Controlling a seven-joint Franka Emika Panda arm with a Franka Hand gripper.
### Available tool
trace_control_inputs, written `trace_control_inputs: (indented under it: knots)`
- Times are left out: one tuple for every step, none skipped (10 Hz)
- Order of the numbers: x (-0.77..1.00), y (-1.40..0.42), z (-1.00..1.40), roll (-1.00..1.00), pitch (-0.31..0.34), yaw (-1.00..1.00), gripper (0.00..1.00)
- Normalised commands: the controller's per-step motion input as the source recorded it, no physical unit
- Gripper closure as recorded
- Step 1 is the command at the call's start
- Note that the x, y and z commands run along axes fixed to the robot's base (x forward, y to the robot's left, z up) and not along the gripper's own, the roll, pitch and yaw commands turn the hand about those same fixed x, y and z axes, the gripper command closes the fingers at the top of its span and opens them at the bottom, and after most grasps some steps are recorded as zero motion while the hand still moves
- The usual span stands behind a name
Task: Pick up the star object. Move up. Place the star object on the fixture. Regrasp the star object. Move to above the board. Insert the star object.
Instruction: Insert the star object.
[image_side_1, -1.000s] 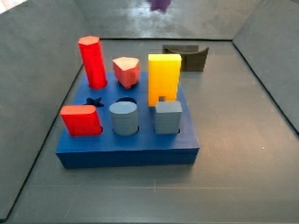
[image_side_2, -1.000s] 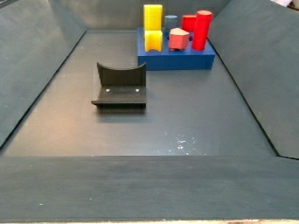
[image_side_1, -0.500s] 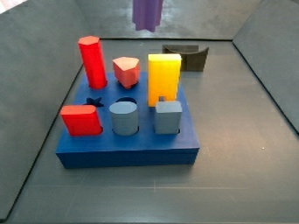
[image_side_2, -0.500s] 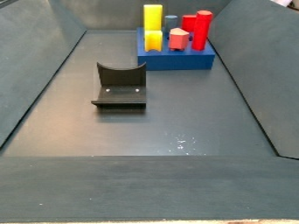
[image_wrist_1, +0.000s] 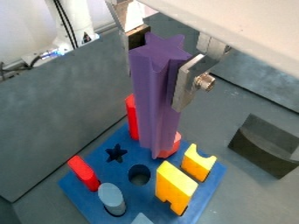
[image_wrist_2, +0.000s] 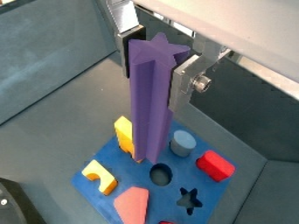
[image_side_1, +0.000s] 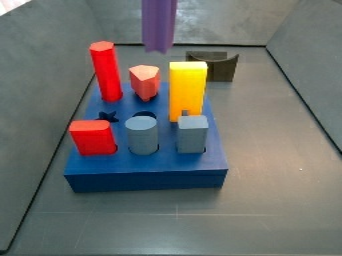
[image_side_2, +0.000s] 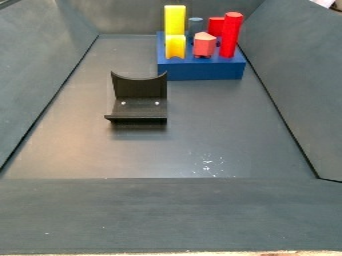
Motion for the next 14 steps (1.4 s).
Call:
trace_control_inputs:
  knots:
    - [-0.84, 0.13, -0.19, -0.31, -0.233, 0.0, 1.0]
    - [-0.83, 0.13, -0.2, -0.36, -0.233, 0.0, 1.0]
    - [-0.84, 0.12, -0.2, -0.35, -0.234, 0.0, 1.0]
    - [-0.86, 0.15, -0.32, -0.29, -0.217, 0.02, 1.0]
    - [-0.89, 0.13, -0.53, -0.18, -0.18, 0.08, 1.0]
    - [-0.9, 0.02, -0.64, -0.12, -0.154, 0.14, 1.0]
    - [-0.87, 0.0, -0.64, -0.12, -0.153, 0.19, 1.0]
    - [-0.83, -0.04, -0.56, -0.16, -0.171, 0.21, 1.0]
    - [-0.79, -0.03, -0.55, -0.16, -0.173, 0.2, 1.0]
    - [-0.75, -0.01, -0.52, -0.11, -0.151, 0.22, 1.0]
    - [-0.54, -0.09, -0.29, 0.0, -0.067, 0.27, 1.0]
    - [-0.36, -0.22, -0.26, 0.04, -0.037, 0.08, 1.0]
    - [-0.19, -0.17, -0.1, 0.0, 0.0, -0.39, 1.0]
    - [-0.18, -0.08, -0.08, -0.02, -0.004, -0.77, 1.0]
